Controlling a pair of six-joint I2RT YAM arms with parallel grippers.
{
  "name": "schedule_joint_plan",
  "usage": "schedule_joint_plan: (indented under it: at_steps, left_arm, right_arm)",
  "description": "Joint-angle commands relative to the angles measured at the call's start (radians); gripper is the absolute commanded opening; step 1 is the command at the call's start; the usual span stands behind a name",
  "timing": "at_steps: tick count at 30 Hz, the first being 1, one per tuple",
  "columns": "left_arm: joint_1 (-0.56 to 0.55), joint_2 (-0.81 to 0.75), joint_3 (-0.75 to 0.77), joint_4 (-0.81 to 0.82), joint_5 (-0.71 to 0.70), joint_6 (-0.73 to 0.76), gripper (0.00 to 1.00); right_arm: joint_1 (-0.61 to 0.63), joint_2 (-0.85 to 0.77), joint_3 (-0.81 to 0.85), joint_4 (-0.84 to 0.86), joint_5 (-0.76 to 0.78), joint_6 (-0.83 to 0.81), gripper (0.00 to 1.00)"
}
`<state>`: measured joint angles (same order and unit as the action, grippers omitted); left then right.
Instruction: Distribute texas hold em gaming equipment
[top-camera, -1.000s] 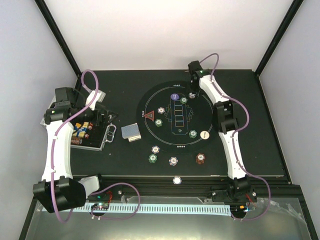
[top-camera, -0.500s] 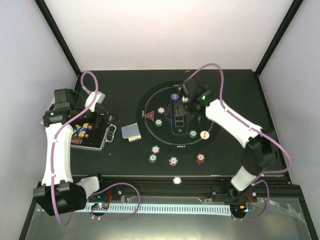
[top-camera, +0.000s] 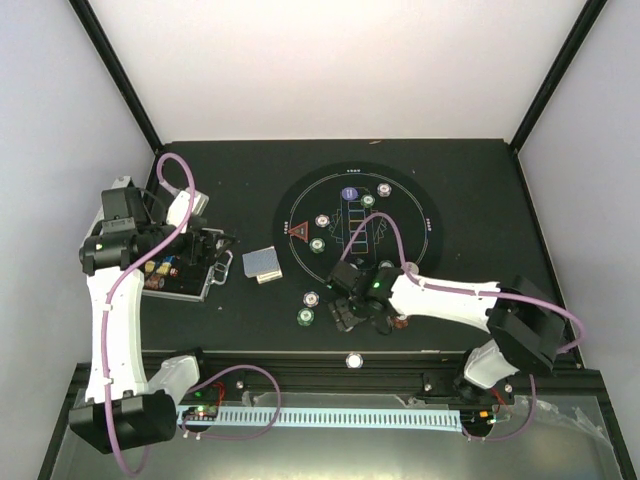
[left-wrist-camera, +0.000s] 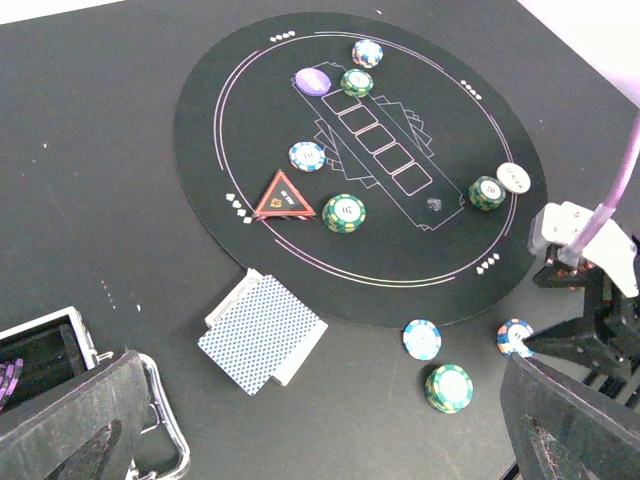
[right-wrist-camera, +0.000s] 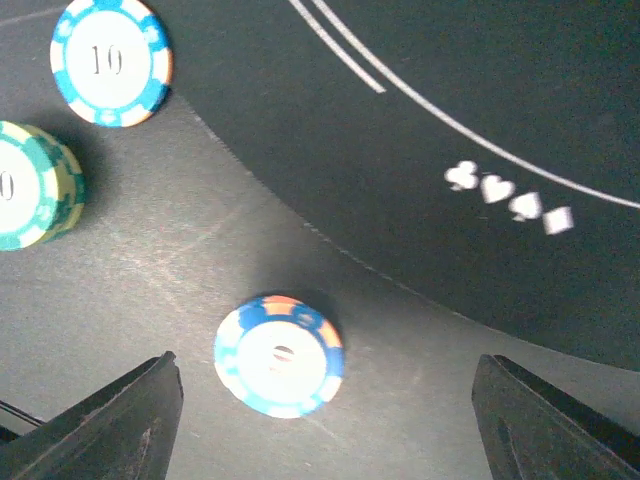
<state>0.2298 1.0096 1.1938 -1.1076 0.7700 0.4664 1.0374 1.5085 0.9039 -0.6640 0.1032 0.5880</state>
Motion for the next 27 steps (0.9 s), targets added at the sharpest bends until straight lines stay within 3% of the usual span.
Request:
schedule_joint_plan:
  at_steps: [1, 14, 22, 27]
  left_arm:
    - [0.007, -0.018, 0.007, -0.025, 0.031, -0.008, 0.99]
    - [0.006, -0.023, 0.026, -0.035, 0.027, -0.004, 0.99]
    - [0.007, -0.017, 0.023, -0.028, 0.025, -0.003, 0.99]
    - [0.007, -0.014, 0.028, -0.025, 0.025, -0.006, 0.99]
  right_arm:
    - [0.050, 0.054, -0.005, 0.078, -0.019, 0.065, 0.82]
    - [0.061, 0.164, -0.032, 0.119, -0.031, 0.059, 0.82]
    - [0.062, 0.166, -0.037, 0.119, -0.021, 0.065, 0.58]
    - [0.063, 0.156, -0.008, 0.071, 0.004, 0.054, 0.53]
